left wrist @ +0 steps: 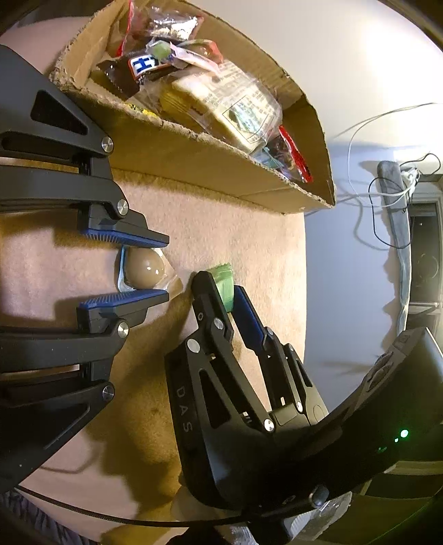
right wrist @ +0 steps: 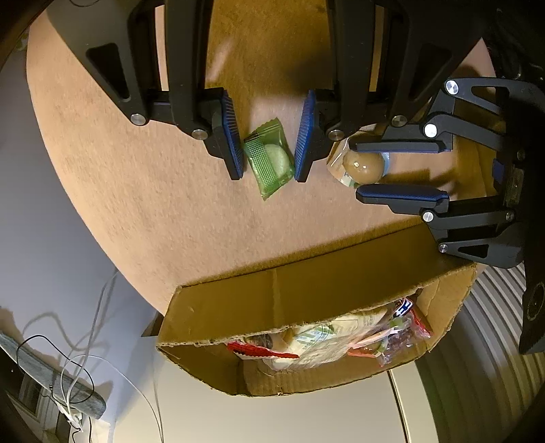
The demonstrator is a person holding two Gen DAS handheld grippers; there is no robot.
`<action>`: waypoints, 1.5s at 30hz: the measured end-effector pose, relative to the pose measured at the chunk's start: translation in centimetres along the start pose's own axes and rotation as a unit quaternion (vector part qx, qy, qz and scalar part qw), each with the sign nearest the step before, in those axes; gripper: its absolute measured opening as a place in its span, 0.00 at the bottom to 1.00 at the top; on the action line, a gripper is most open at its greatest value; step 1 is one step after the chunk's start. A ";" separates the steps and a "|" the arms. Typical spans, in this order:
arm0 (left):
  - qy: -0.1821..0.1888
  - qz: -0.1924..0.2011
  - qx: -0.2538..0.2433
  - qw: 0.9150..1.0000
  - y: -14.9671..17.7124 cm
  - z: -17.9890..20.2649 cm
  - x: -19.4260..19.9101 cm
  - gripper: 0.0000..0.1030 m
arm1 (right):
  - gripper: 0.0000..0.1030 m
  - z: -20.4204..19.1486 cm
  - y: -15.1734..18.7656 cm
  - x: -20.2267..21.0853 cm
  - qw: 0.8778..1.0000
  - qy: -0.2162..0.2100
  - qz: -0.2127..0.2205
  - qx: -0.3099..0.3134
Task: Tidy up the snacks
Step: 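Carry the green candy and egg snack over the box with both grippers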
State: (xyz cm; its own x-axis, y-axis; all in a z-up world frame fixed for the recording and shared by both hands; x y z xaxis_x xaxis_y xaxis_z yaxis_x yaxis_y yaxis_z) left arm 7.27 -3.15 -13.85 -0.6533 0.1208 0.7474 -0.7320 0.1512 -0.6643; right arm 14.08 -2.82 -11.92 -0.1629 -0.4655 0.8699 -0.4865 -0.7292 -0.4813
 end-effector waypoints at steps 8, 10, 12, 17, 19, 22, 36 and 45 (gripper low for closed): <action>0.007 0.009 0.002 1.000 0.2 -0.1 0.9 0.22 | 0.31 0.1 0.6 1.0 1.000 0.005 0.019 -0.024; 0.010 0.014 0.005 1.000 0.2 -0.2 1.3 0.22 | 0.31 0.2 0.7 1.5 0.999 0.006 0.027 -0.032; 0.011 0.022 0.006 1.000 0.0 -0.3 1.9 0.22 | 0.31 0.3 0.8 2.3 0.999 0.008 0.037 -0.039; 0.024 0.040 0.008 0.999 -0.2 0.0 3.3 0.22 | 0.31 0.2 1.0 4.2 0.997 0.012 0.054 -0.058; 0.028 0.050 0.007 0.998 -0.4 0.0 4.0 0.22 | 0.31 0.1 1.1 4.9 0.996 0.011 0.062 -0.067; 0.033 0.063 0.012 0.997 -0.6 -0.2 5.0 0.22 | 0.31 -0.2 1.3 6.5 0.993 0.006 0.077 -0.085; 0.037 0.118 0.047 0.991 -1.4 -3.5 9.3 0.22 | 0.31 -3.0 -1.3 12.7 0.982 0.006 0.148 -0.115; 0.012 0.146 0.069 0.987 -3.3 -7.5 10.5 0.22 | 0.31 -5.0 -5.1 12.3 0.982 -0.001 0.158 -0.103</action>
State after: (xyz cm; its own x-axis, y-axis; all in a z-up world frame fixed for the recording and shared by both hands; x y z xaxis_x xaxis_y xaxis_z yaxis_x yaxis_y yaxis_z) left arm 4.30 4.94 -3.74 -0.8366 0.1623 0.5232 -0.5340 -0.0289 -0.8450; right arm 10.26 -2.32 1.72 -0.3316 -0.6540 0.6800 -0.5756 -0.4308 -0.6951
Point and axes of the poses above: each gripper's, at about its wrist camera, not at the fingertips, and x roughly against the way its jaws point, z to its right, y to its underside, the point moved 4 cm from there along -x, roughly the way its jaws point, and after that the axes turned 2 degrees about -x, right-handed, at the moved point
